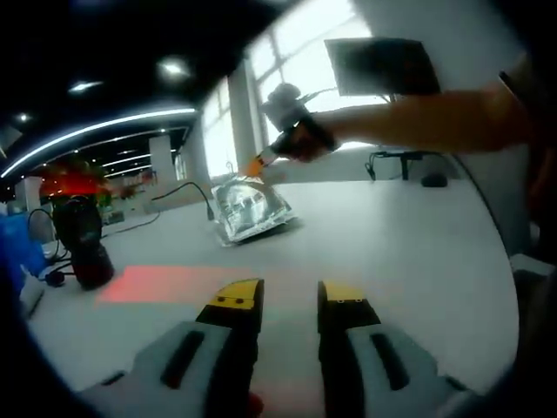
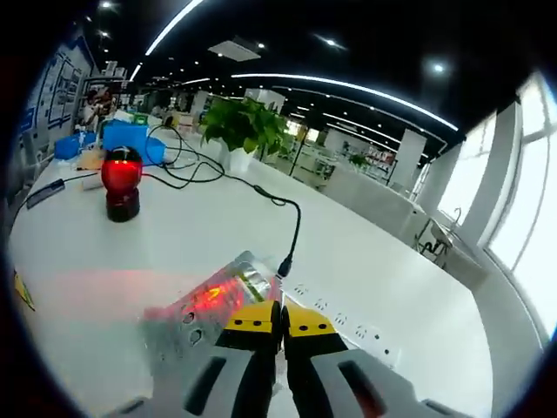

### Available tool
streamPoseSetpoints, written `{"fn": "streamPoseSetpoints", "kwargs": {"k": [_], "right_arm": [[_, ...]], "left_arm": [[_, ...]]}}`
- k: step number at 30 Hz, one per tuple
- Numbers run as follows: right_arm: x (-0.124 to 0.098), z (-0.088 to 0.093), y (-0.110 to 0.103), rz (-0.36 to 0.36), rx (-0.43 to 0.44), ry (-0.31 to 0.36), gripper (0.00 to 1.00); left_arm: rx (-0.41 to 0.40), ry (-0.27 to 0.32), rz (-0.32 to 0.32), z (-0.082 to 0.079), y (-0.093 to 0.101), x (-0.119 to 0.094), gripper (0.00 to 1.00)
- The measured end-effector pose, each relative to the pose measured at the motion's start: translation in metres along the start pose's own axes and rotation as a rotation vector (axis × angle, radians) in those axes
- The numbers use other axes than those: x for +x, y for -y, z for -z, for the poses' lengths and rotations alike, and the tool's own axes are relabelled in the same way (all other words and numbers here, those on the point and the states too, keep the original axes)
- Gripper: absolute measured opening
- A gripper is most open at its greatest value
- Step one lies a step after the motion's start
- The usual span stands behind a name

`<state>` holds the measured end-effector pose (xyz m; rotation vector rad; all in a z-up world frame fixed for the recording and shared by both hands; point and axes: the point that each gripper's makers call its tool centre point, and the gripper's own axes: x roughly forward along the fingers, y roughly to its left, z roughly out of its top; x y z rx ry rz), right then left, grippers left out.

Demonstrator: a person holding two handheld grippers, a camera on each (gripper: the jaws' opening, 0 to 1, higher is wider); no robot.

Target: Clip sheet goods on table flip sheet goods clip sheet goods scan sheet goods put sheet goods back to table

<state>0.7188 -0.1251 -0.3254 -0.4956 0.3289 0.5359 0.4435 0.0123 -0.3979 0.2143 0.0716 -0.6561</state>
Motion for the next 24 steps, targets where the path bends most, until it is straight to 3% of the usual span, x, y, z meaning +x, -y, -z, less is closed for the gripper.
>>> {"fn": "streamPoseSetpoints", "kwargs": {"k": [7, 12, 13, 24], "right_arm": [[0.016, 0.016, 0.006, -0.008, -0.012, -0.026, 0.00], [0.029, 0.028, 0.005, -0.022, -0.025, -0.041, 0.00], [0.031, 0.029, 0.006, -0.023, -0.026, -0.043, 0.00], [0.045, 0.041, -0.001, -0.045, -0.060, -0.053, 0.00]], "left_arm": [[0.018, -0.005, 0.000, 0.000, 0.001, 0.000, 0.18], [-0.011, -0.023, 0.006, 0.006, 0.002, 0.000, 0.18], [0.016, -0.004, 0.002, 0.002, 0.001, 0.000, 0.18], [0.013, -0.008, -0.001, 0.002, 0.000, -0.001, 0.18]]}}
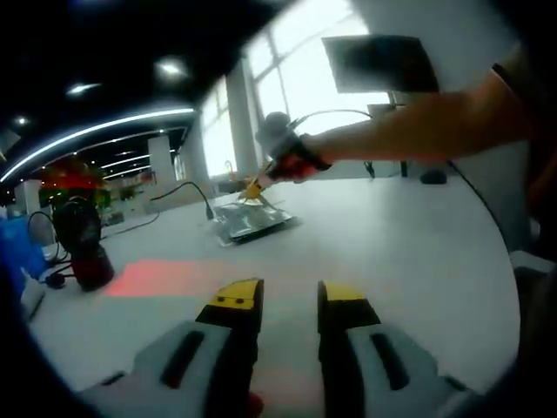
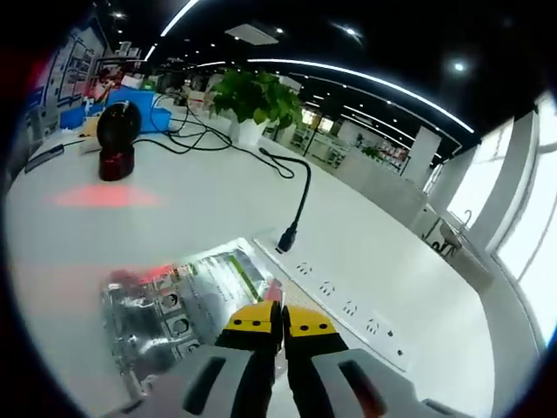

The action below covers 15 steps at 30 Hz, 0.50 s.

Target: Clip sheet goods on table flip sheet goods clip sheet goods scan sheet goods put sheet goods back to table

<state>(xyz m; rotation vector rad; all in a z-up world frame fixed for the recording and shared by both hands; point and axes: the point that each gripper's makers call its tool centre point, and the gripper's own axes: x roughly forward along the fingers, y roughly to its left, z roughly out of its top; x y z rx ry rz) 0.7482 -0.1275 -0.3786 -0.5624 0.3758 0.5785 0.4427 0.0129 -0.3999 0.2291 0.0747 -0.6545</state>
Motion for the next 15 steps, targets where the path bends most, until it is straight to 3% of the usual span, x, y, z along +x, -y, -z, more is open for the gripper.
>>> {"fn": "streamPoseSetpoints", "kwargs": {"k": [15], "right_arm": [[0.011, 0.012, -0.002, 0.001, -0.005, -0.019, 0.01]], "left_arm": [[0.005, -0.006, 0.007, 0.000, 0.004, 0.001, 0.18]]}}
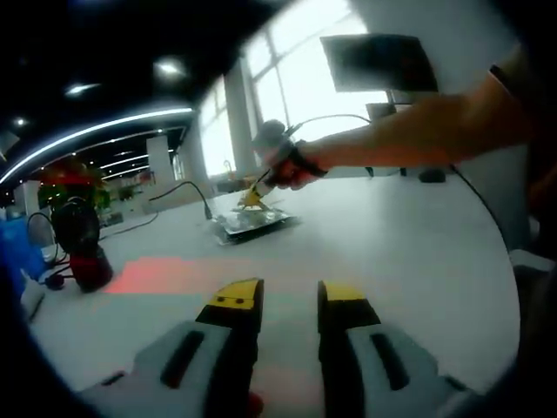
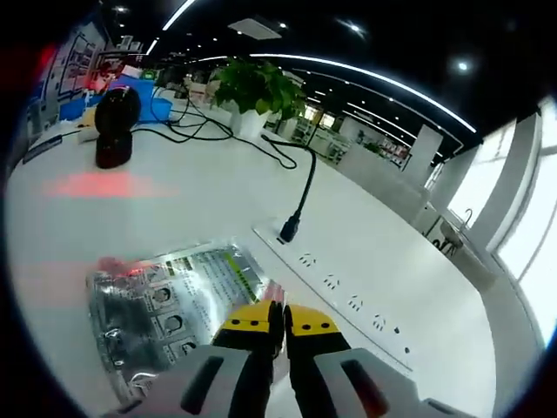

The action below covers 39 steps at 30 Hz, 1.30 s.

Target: Clip sheet goods on table flip sheet goods clip sheet goods scan sheet goods put sheet goods back to table

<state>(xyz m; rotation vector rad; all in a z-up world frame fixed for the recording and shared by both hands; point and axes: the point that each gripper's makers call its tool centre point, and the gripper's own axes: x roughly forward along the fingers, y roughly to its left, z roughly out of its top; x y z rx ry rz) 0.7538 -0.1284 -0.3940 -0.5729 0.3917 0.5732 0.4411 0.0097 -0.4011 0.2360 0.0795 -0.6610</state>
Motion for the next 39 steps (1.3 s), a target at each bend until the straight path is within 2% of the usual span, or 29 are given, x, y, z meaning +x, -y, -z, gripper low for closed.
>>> {"fn": "streamPoseSetpoints", "kwargs": {"k": [7, 9, 12, 16, 18, 22, 34, 37, 39], "right_arm": [[0.002, 0.007, 0.009, 0.026, 0.000, -0.020, 0.07], [0.001, 0.010, 0.012, 0.034, 0.031, -0.022, 0.15], [-0.002, 0.014, 0.018, 0.057, 0.121, -0.021, 0.26], [-0.007, 0.014, 0.029, 0.087, 0.254, 0.008, 0.31], [-0.011, 0.010, 0.033, 0.089, 0.267, 0.026, 0.30], [-0.018, 0.005, 0.036, 0.097, 0.274, 0.050, 0.23], [-0.038, 0.022, 0.057, 0.129, 0.371, 0.069, 0.19], [-0.045, 0.018, 0.058, 0.112, 0.481, 0.122, 0.10], [-0.052, 0.018, 0.059, 0.105, 0.497, 0.134, 0.03]], "left_arm": [[-0.005, 0.000, -0.001, 0.000, 0.000, 0.000, 0.18], [-0.003, 0.000, 0.002, 0.000, 0.001, 0.000, 0.18], [-0.003, 0.002, 0.007, 0.001, 0.000, 0.000, 0.18], [-0.004, 0.005, 0.009, 0.000, 0.001, 0.000, 0.18], [-0.005, 0.011, 0.008, -0.001, 0.000, -0.001, 0.18], [-0.005, 0.010, 0.009, -0.001, 0.001, -0.001, 0.18], [-0.002, 0.006, 0.004, -0.001, 0.000, -0.001, 0.18], [-0.003, 0.009, 0.002, -0.001, 0.000, -0.001, 0.18], [-0.006, 0.010, 0.001, -0.001, -0.001, -0.002, 0.18]]}}
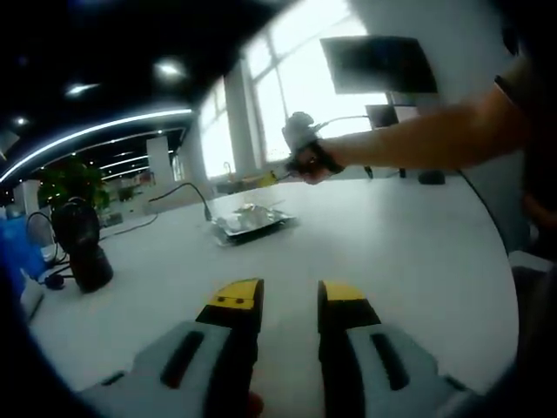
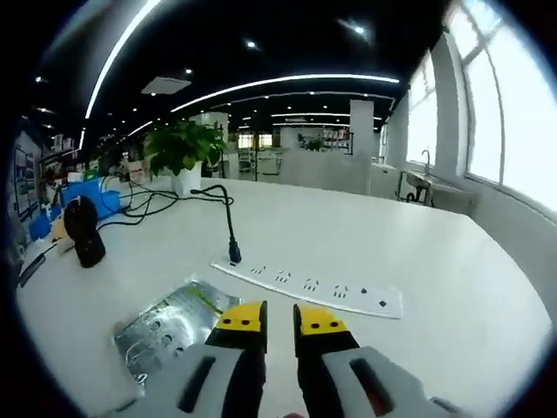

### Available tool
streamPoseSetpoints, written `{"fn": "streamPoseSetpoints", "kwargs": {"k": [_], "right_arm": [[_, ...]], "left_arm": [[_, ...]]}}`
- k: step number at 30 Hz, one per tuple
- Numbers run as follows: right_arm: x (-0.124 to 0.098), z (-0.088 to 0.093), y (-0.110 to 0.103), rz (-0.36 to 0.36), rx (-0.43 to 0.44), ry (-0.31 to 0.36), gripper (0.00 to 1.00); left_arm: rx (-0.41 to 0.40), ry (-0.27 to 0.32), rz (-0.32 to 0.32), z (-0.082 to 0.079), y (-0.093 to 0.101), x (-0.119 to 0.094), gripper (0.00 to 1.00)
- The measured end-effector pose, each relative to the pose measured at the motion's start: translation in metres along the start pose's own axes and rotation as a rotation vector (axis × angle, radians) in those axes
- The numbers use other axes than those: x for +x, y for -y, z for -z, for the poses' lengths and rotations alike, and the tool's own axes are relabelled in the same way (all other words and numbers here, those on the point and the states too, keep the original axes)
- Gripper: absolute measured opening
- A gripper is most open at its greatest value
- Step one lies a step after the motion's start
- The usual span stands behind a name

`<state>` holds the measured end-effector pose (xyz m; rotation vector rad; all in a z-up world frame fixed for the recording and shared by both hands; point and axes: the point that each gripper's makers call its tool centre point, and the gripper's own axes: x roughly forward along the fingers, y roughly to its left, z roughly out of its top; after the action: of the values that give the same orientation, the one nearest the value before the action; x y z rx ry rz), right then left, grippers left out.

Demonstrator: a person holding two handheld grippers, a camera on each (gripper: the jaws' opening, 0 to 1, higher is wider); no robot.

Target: Clip sheet goods on table flip sheet goods clip sheet goods scan sheet goods put sheet goods back to table

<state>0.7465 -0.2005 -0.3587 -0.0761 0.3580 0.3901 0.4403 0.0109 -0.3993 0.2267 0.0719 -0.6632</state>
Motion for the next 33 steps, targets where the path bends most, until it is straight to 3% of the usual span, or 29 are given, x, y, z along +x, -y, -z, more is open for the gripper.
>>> {"fn": "streamPoseSetpoints", "kwargs": {"k": [2, 5, 10, 22, 28, 33], "right_arm": [[-0.005, 0.000, 0.000, 0.003, -0.011, 0.003, 0.00], [-0.016, 0.004, 0.001, 0.023, -0.099, -0.014, 0.00], [-0.027, 0.002, -0.001, 0.022, -0.127, -0.004, 0.00], [-0.069, -0.018, -0.039, -0.009, -0.179, 0.079, 0.00], [-0.106, -0.027, -0.060, -0.003, -0.161, 0.174, 0.00], [-0.133, -0.029, -0.065, 0.029, -0.194, 0.208, 0.00]], "left_arm": [[0.000, 0.001, -0.001, 0.000, 0.000, 0.000, 0.18], [0.001, 0.001, 0.000, 0.000, 0.000, 0.000, 0.18], [-0.002, 0.003, -0.002, 0.000, 0.000, 0.000, 0.18], [-0.006, 0.004, -0.004, -0.001, -0.001, 0.000, 0.18], [-0.007, 0.001, -0.003, 0.000, 0.000, 0.001, 0.18], [0.001, -0.001, -0.002, 0.000, -0.001, 0.000, 0.18]]}}
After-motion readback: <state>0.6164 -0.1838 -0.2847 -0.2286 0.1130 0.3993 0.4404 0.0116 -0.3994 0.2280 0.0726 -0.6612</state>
